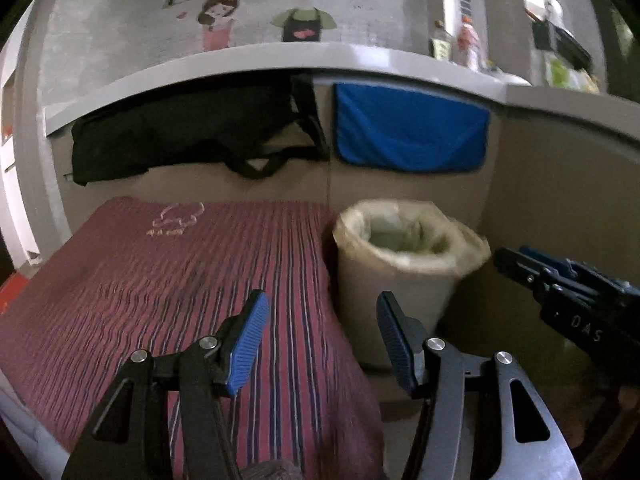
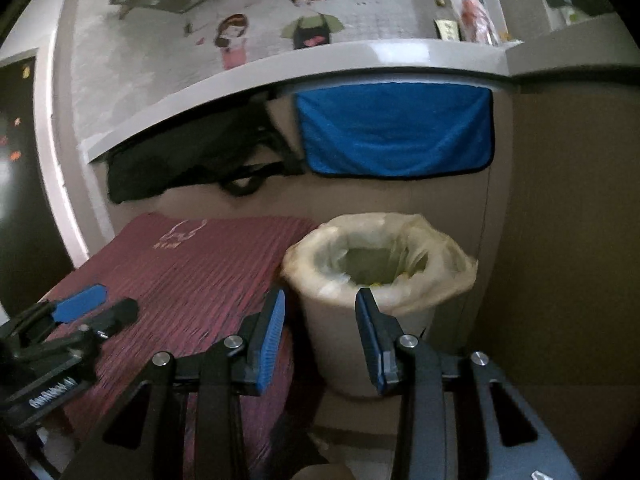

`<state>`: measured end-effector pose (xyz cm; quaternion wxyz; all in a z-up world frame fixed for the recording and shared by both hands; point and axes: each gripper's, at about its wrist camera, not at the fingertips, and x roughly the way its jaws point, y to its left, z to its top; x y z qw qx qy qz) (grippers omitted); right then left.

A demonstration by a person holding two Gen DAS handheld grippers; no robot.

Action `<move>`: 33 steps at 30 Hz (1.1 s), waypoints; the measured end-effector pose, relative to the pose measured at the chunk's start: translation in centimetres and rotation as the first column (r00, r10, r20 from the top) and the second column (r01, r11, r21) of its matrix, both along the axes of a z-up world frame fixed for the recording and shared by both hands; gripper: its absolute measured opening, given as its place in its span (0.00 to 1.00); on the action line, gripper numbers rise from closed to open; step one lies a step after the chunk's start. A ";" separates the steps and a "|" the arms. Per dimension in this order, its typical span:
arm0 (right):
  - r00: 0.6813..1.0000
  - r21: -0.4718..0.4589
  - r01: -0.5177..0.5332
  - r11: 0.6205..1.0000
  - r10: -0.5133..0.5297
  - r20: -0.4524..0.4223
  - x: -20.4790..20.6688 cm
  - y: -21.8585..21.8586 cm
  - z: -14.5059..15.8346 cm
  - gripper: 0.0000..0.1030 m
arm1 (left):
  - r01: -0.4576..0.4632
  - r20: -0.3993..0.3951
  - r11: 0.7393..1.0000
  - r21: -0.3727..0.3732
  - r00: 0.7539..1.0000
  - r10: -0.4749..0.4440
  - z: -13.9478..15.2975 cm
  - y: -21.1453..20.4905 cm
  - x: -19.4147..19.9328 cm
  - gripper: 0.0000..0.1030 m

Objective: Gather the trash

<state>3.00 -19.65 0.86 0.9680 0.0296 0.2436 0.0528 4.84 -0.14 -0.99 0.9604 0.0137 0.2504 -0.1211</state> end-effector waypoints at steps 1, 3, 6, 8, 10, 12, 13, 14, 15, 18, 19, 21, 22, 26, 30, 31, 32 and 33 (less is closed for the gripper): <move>1.000 -0.006 -0.002 1.000 0.002 0.000 -0.7 0.5 -0.2 0.34 | 0.013 -0.004 1.000 0.009 1.000 -0.013 -0.1 0.1 -0.6 0.56; 1.000 -0.030 0.007 1.000 -0.007 0.009 -3.0 1.9 -0.5 0.34 | 0.022 -0.002 0.999 0.027 1.000 -0.022 0.0 0.4 -1.9 0.56; 0.999 -0.054 0.029 0.998 -0.027 0.038 -5.1 3.1 -0.6 0.34 | -0.004 0.026 0.999 0.036 1.000 0.003 0.6 1.0 -3.4 0.56; 0.997 -0.054 0.040 0.998 -0.037 0.064 -6.5 3.7 -0.5 0.34 | -0.049 0.069 0.998 0.045 0.997 0.046 1.1 1.5 -4.7 0.56; 0.996 -0.051 0.040 0.998 -0.036 0.076 -7.1 4.2 -0.4 0.34 | -0.088 0.098 0.995 0.052 0.992 0.083 1.5 1.9 -5.6 0.56; 0.997 -0.052 0.033 0.998 -0.029 0.077 -7.3 4.7 -0.5 0.34 | -0.113 0.119 0.992 0.057 0.987 0.106 1.8 2.2 -6.3 0.56; 0.997 -0.053 0.027 0.998 -0.023 0.075 -7.3 4.9 -0.5 0.34 | -0.123 0.126 0.991 0.055 0.985 0.116 2.0 2.4 -6.5 0.56; 0.997 -0.055 0.021 0.998 -0.017 0.073 -7.4 5.1 -0.5 0.34 | -0.132 0.130 0.990 0.052 0.984 0.125 2.1 2.6 -6.8 0.56; 0.997 -0.056 0.018 0.998 -0.014 0.071 -7.4 5.3 -0.6 0.34 | -0.138 0.131 0.989 0.053 0.983 0.130 2.1 2.7 -6.8 0.56; 0.998 -0.051 0.009 0.999 -0.006 0.068 -7.3 5.5 -0.6 0.34 | -0.163 0.126 0.985 0.065 0.980 0.154 2.2 3.0 -6.8 0.56; 0.998 -0.049 0.008 0.999 -0.005 0.070 -7.3 5.5 -0.5 0.34 | -0.169 0.120 0.983 0.069 0.980 0.160 2.1 3.1 -6.7 0.56; 0.997 -0.049 0.011 0.999 -0.007 0.074 -7.3 5.6 -0.4 0.34 | -0.170 0.115 0.982 0.078 0.980 0.161 2.1 3.2 -6.8 0.56; 0.997 -0.052 0.014 0.999 -0.010 0.078 -7.4 5.7 -0.4 0.34 | -0.169 0.116 0.982 0.079 0.980 0.159 2.1 3.2 -6.8 0.56; 0.997 -0.056 0.015 0.998 -0.011 0.079 -7.5 5.7 -0.4 0.34 | -0.167 0.133 0.983 0.076 0.979 0.156 2.3 3.1 -7.1 0.56; 0.997 -0.061 0.018 0.998 -0.013 0.081 -7.6 5.8 -0.4 0.34 | -0.166 0.136 0.984 0.071 0.979 0.155 2.3 3.0 -7.2 0.56; 0.997 -0.060 0.018 0.998 -0.013 0.081 -7.6 5.8 -0.3 0.34 | -0.167 0.136 0.983 0.071 0.978 0.156 2.3 3.0 -7.2 0.56; 0.997 -0.059 0.019 0.998 -0.014 0.082 -7.6 5.8 -0.3 0.34 | -0.166 0.136 0.984 0.071 0.978 0.155 2.3 3.0 -7.2 0.56; 0.997 -0.059 0.018 0.998 -0.013 0.081 -7.6 5.8 -0.4 0.34 | -0.165 0.136 0.984 0.070 0.979 0.155 2.3 3.0 -7.2 0.56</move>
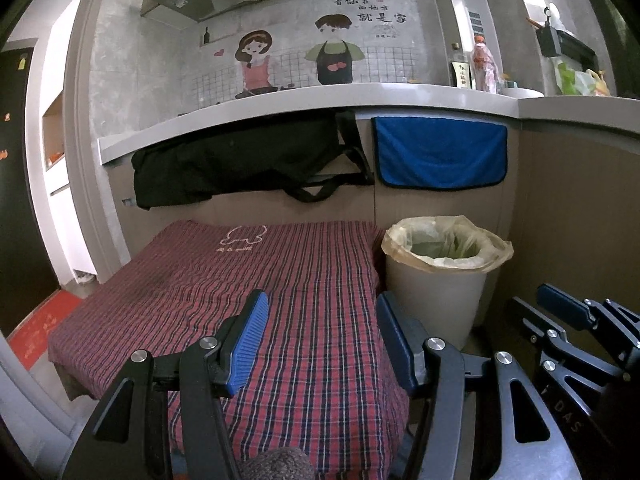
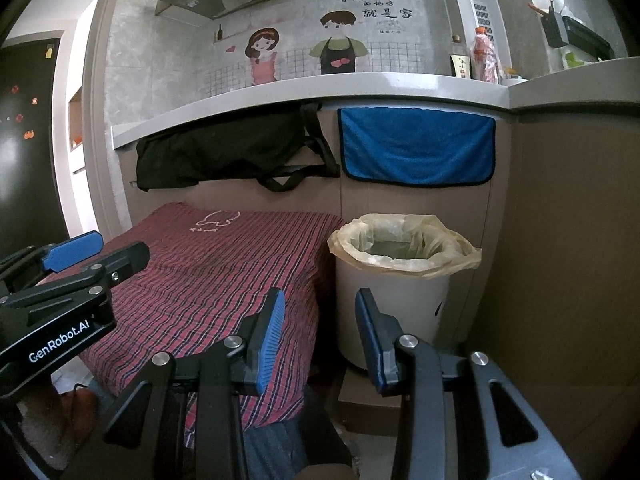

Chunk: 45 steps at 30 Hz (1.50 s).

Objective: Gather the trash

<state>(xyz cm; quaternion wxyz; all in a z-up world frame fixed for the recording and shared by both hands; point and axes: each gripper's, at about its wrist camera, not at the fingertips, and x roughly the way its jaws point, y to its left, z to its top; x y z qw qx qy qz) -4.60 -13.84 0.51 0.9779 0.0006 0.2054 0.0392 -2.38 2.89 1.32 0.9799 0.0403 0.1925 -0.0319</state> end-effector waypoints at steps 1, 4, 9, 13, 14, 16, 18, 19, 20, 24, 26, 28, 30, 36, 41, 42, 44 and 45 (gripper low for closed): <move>1.000 0.000 0.000 1.000 0.000 -0.001 0.0 0.0 0.0 0.34 | 0.000 0.000 1.000 -0.001 1.000 0.000 0.0 0.0 0.0 0.56; 1.000 -0.001 0.001 1.000 -0.001 0.000 0.0 0.1 0.0 0.34 | 0.001 0.001 1.000 -0.003 1.000 -0.001 0.1 0.1 0.0 0.56; 1.000 -0.001 0.001 1.000 -0.001 -0.001 0.0 0.1 0.0 0.34 | -0.005 0.001 1.000 -0.008 1.000 0.005 0.3 0.0 -0.1 0.56; 1.000 -0.002 0.001 1.000 -0.001 -0.001 -0.1 0.1 0.0 0.34 | -0.006 0.002 1.000 -0.011 1.000 0.006 0.4 0.0 -0.1 0.56; 1.000 -0.001 0.001 1.000 -0.001 -0.002 -0.1 0.1 0.0 0.34 | -0.006 0.002 1.000 -0.011 1.000 0.006 0.4 -0.1 -0.1 0.56; 1.000 -0.002 0.002 1.000 -0.002 -0.001 -0.1 0.2 0.0 0.34 | -0.006 0.001 1.000 -0.011 1.000 0.006 0.4 -0.1 -0.1 0.56; 1.000 -0.002 0.004 1.000 -0.004 0.001 -0.2 0.2 0.1 0.34 | -0.009 0.002 1.000 -0.010 1.000 0.009 0.4 -0.2 -0.1 0.56; 1.000 -0.002 0.002 1.000 -0.002 0.001 -0.1 0.1 0.1 0.34 | -0.009 0.002 1.000 -0.010 1.000 0.009 0.4 -0.2 -0.1 0.56; 1.000 -0.003 0.003 1.000 -0.003 0.002 -0.1 0.2 0.1 0.34 | -0.009 0.002 1.000 -0.011 1.000 0.009 0.4 -0.2 -0.1 0.56; 1.000 -0.002 0.004 1.000 -0.004 0.002 -0.1 0.1 0.0 0.34 | -0.009 0.001 1.000 -0.010 1.000 0.009 0.4 -0.2 -0.1 0.56; 1.000 -0.003 0.003 1.000 -0.003 0.003 -0.1 0.1 0.1 0.34 | -0.008 0.001 1.000 -0.010 1.000 0.008 0.4 -0.2 -0.1 0.56; 1.000 -0.003 0.003 1.000 -0.003 0.002 -0.1 0.0 0.1 0.34 | -0.010 0.000 1.000 -0.012 1.000 0.010 0.4 -0.2 -0.1 0.56; 1.000 -0.003 0.002 1.000 -0.002 0.002 -0.1 0.0 0.1 0.34 | -0.009 0.000 1.000 -0.011 1.000 0.009 0.4 -0.1 -0.1 0.56; 1.000 -0.002 0.003 1.000 -0.003 0.003 -0.1 0.0 0.0 0.34 | -0.009 0.000 1.000 -0.012 1.000 0.009 0.3 -0.2 -0.1 0.56; 1.000 -0.002 0.001 1.000 -0.001 0.002 0.0 -0.1 0.0 0.34 | -0.009 0.000 1.000 -0.012 1.000 0.009 0.3 -0.2 -0.1 0.56; 1.000 -0.002 -0.001 1.000 0.001 0.002 0.0 -0.2 0.0 0.34 | -0.009 -0.001 1.000 -0.012 1.000 0.009 0.3 -0.1 -0.1 0.56; 1.000 -0.001 0.001 1.000 -0.001 0.001 0.0 -0.1 0.1 0.34 | -0.009 -0.001 1.000 -0.012 1.000 0.009 0.4 -0.2 -0.1 0.56; 1.000 0.000 -0.001 1.000 0.001 0.000 0.0 -0.1 0.1 0.34 | -0.009 -0.001 1.000 -0.013 1.000 0.009 0.4 -0.1 -0.1 0.56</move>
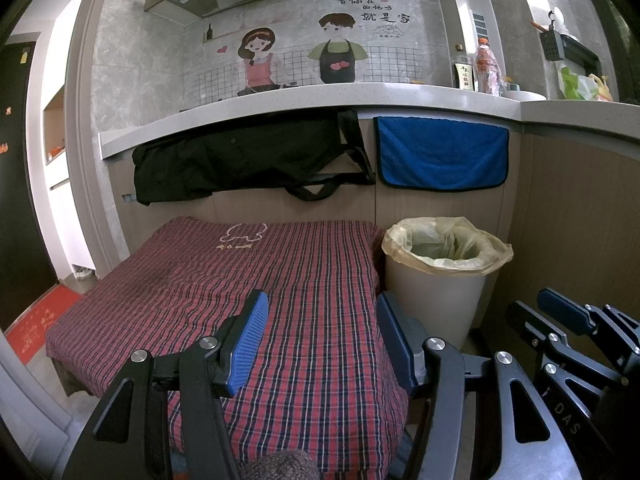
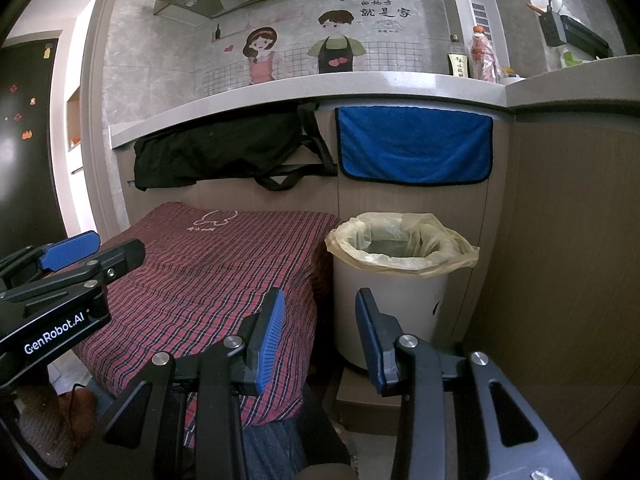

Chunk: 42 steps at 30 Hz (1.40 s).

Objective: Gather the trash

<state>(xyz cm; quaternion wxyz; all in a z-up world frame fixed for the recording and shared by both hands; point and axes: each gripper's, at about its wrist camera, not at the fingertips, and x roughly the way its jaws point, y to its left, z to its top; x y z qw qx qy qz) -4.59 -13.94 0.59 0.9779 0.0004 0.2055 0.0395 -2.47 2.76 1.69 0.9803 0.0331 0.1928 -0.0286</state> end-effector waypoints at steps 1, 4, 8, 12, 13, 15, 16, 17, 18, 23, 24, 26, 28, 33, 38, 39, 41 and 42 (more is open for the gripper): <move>1.000 -0.001 0.001 1.000 -0.001 0.000 0.0 0.0 -0.1 0.34 | 0.000 -0.001 1.000 -0.001 1.000 0.000 0.0 0.0 0.0 0.56; 1.000 -0.002 0.002 1.000 -0.002 0.003 0.0 -0.1 0.0 0.34 | 0.002 -0.002 1.000 0.000 1.000 -0.002 -0.1 0.0 0.0 0.56; 1.000 -0.001 0.016 1.000 -0.016 0.012 -0.3 -0.2 -0.1 0.34 | 0.005 -0.001 1.000 0.000 1.000 -0.005 -0.4 -0.2 -0.2 0.56; 1.000 -0.003 0.015 1.000 -0.015 0.011 -0.3 -0.2 -0.1 0.34 | 0.005 -0.002 1.000 0.000 1.000 -0.005 -0.4 -0.3 -0.3 0.56; 1.000 -0.003 0.015 1.000 -0.015 0.012 -0.3 -0.2 -0.1 0.34 | 0.005 -0.003 1.000 0.000 1.000 -0.005 -0.4 -0.2 -0.2 0.56; 1.000 -0.003 0.016 1.000 -0.016 0.013 -0.3 -0.2 -0.1 0.34 | 0.005 -0.002 1.000 0.000 1.000 -0.005 -0.4 -0.2 -0.2 0.56; 1.000 -0.004 0.019 1.000 -0.019 0.015 -0.4 -0.2 -0.1 0.34 | 0.005 -0.002 1.000 0.000 1.000 -0.005 -0.4 -0.2 -0.2 0.56; 1.000 -0.003 0.022 1.000 -0.022 0.017 -0.5 -0.2 0.0 0.34 | 0.005 -0.001 1.000 0.000 1.000 -0.005 -0.4 -0.3 -0.3 0.56; 1.000 -0.001 0.023 1.000 -0.023 0.019 -0.6 -0.3 0.0 0.34 | 0.007 -0.002 1.000 -0.001 1.000 -0.007 -0.4 -0.1 -0.1 0.56; 0.999 -0.001 0.025 1.000 -0.025 0.020 -0.7 -0.4 0.0 0.34 | 0.007 -0.003 1.000 -0.001 1.000 -0.007 -0.4 -0.3 -0.2 0.56; 0.999 -0.001 0.026 1.000 -0.026 0.021 -0.8 -0.5 0.0 0.34 | 0.005 -0.003 1.000 -0.001 1.000 -0.005 -0.4 -0.3 -0.2 0.56; 0.999 -0.003 0.027 1.000 -0.026 0.024 -0.8 -0.4 0.1 0.34 | 0.008 -0.006 1.000 -0.001 1.000 -0.008 -0.4 -0.4 -0.1 0.56; 0.999 -0.007 0.032 0.999 -0.032 0.029 -1.0 -0.3 0.3 0.34 | 0.014 -0.008 1.000 -0.002 1.000 -0.014 -0.4 -0.6 -0.2 0.56; 0.999 0.000 0.041 0.999 -0.041 0.032 -1.2 -0.3 0.6 0.34 | 0.018 -0.008 1.000 -0.003 1.000 -0.018 -0.3 -0.5 -0.3 0.56; 0.998 -0.005 0.042 0.999 -0.042 0.037 -1.3 -0.1 0.8 0.34 | 0.018 -0.008 1.000 -0.004 1.000 -0.018 -0.3 -0.6 -0.4 0.56; 0.998 -0.005 0.044 0.999 -0.044 0.037 -1.4 0.1 0.8 0.34 | 0.017 -0.008 1.000 -0.004 1.000 -0.017 -0.3 -0.5 -0.3 0.56; 0.998 -0.004 0.046 0.999 -0.046 0.037 -1.4 0.2 0.8 0.34 | 0.016 -0.008 1.000 -0.005 1.000 -0.016 -0.3 -0.6 -0.4 0.56; 0.998 -0.005 0.045 0.999 -0.045 0.036 -1.4 0.2 0.8 0.34 | 0.018 -0.008 1.000 -0.004 1.000 -0.018 -0.3 -0.4 -0.3 0.56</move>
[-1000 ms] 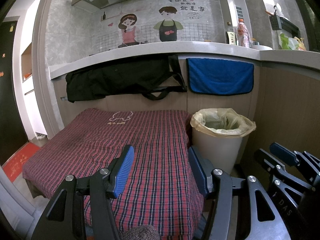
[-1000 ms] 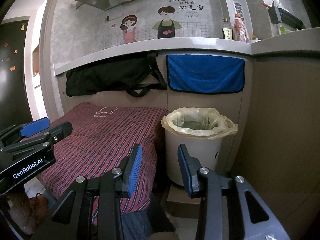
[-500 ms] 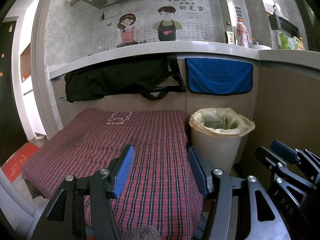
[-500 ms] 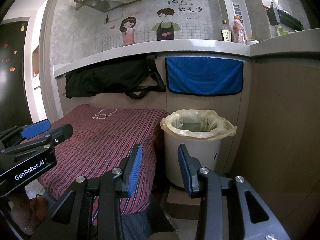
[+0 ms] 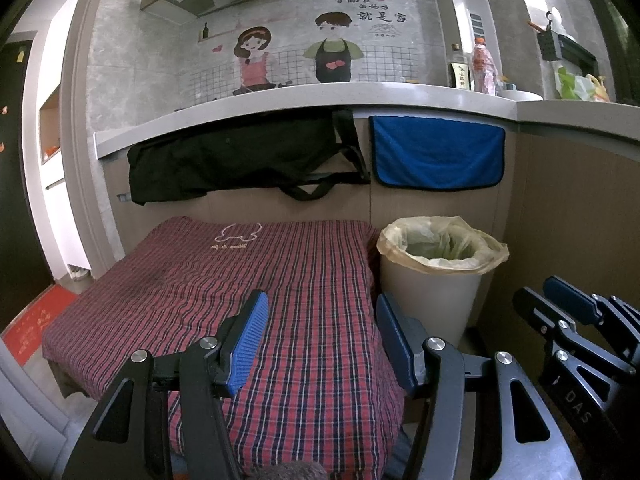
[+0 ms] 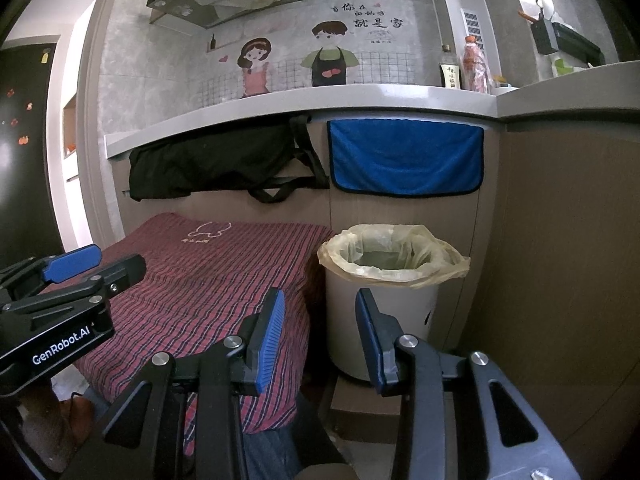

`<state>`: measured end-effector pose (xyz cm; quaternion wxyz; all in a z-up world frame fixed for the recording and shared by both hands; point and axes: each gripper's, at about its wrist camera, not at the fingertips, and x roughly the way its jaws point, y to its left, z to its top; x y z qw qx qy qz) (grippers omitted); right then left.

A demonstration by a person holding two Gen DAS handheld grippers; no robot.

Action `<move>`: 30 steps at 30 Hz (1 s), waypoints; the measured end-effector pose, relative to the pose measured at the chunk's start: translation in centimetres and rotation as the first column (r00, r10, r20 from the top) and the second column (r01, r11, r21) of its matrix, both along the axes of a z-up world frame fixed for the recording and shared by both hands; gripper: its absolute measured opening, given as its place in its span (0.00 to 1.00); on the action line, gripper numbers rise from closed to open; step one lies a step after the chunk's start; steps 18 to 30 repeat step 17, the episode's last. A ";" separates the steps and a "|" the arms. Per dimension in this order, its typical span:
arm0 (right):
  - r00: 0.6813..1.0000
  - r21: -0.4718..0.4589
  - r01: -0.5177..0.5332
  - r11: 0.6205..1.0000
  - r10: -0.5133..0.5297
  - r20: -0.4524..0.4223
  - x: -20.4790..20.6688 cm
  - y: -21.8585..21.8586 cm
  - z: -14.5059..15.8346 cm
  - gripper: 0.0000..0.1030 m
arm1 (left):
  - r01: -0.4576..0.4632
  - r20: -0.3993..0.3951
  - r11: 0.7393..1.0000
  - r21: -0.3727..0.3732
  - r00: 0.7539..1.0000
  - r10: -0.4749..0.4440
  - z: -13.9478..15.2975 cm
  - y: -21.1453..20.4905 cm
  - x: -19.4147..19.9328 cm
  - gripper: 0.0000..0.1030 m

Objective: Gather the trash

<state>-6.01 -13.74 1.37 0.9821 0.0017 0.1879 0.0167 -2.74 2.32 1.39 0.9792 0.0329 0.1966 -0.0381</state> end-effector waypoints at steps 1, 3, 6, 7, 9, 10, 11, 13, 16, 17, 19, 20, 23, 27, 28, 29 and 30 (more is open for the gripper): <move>1.000 0.001 -0.001 1.000 0.001 0.000 0.0 0.0 0.0 0.34 | 0.000 -0.001 1.000 0.000 1.000 0.000 0.0 -0.1 -0.1 0.56; 1.000 0.001 -0.001 1.000 0.001 -0.001 0.0 0.0 0.0 0.34 | 0.000 0.001 1.000 -0.001 1.000 0.000 0.0 -0.1 -0.1 0.56; 1.000 0.000 0.000 1.000 0.000 0.000 0.0 0.0 0.1 0.34 | 0.001 0.000 1.000 -0.001 1.000 -0.001 0.1 0.2 0.0 0.56; 1.000 0.000 0.001 1.000 -0.001 0.000 0.0 0.0 0.1 0.34 | 0.001 0.000 1.000 -0.001 1.000 -0.001 0.1 0.1 0.0 0.56; 1.000 0.001 -0.001 1.000 0.001 0.000 0.1 0.0 0.1 0.34 | 0.000 0.000 1.000 0.000 1.000 0.000 0.1 0.1 -0.1 0.56; 1.000 0.001 -0.001 1.000 0.001 0.000 0.0 0.0 0.1 0.34 | 0.000 0.001 1.000 -0.001 1.000 0.000 0.1 0.2 -0.1 0.56; 1.000 0.000 0.000 1.000 0.000 0.000 0.0 0.0 0.1 0.34 | 0.001 0.002 1.000 -0.001 1.000 -0.001 0.1 0.3 0.0 0.56; 1.000 0.001 0.000 1.000 0.000 -0.002 0.0 0.1 0.1 0.34 | 0.002 0.002 1.000 -0.001 1.000 -0.002 0.1 0.3 -0.1 0.56; 1.000 0.004 0.002 1.000 -0.001 -0.004 0.0 0.1 0.1 0.34 | 0.003 -0.002 1.000 -0.001 1.000 -0.003 0.1 0.4 -0.1 0.56; 1.000 0.005 0.001 1.000 -0.001 -0.005 0.0 0.2 0.2 0.34 | 0.004 0.000 1.000 0.000 1.000 -0.004 0.1 0.4 -0.1 0.56; 1.000 0.005 0.001 1.000 -0.001 -0.005 0.0 0.2 0.2 0.34 | 0.004 0.000 1.000 0.000 1.000 -0.004 0.1 0.4 -0.1 0.56; 1.000 0.005 0.001 1.000 -0.001 -0.005 0.0 0.2 0.2 0.34 | 0.004 0.000 1.000 0.000 1.000 -0.004 0.1 0.4 -0.1 0.56; 1.000 0.005 0.001 1.000 -0.001 -0.005 0.0 0.2 0.2 0.34 | 0.004 0.000 1.000 0.000 1.000 -0.004 0.1 0.4 -0.1 0.56; 1.000 0.005 0.001 1.000 -0.001 -0.005 0.0 0.2 0.2 0.34 | 0.004 0.000 1.000 0.000 1.000 -0.004 0.1 0.4 -0.1 0.56; 1.000 0.005 0.001 1.000 -0.001 -0.005 0.0 0.2 0.2 0.34 | 0.004 0.000 1.000 0.000 1.000 -0.004 0.1 0.4 -0.1 0.56; 1.000 0.005 0.001 1.000 -0.001 -0.005 0.0 0.2 0.2 0.34 | 0.004 0.000 1.000 0.000 1.000 -0.004 0.1 0.4 -0.1 0.56; 1.000 0.005 0.001 1.000 -0.001 -0.005 0.0 0.2 0.2 0.34 | 0.004 0.000 1.000 0.000 1.000 -0.004 0.1 0.4 -0.1 0.56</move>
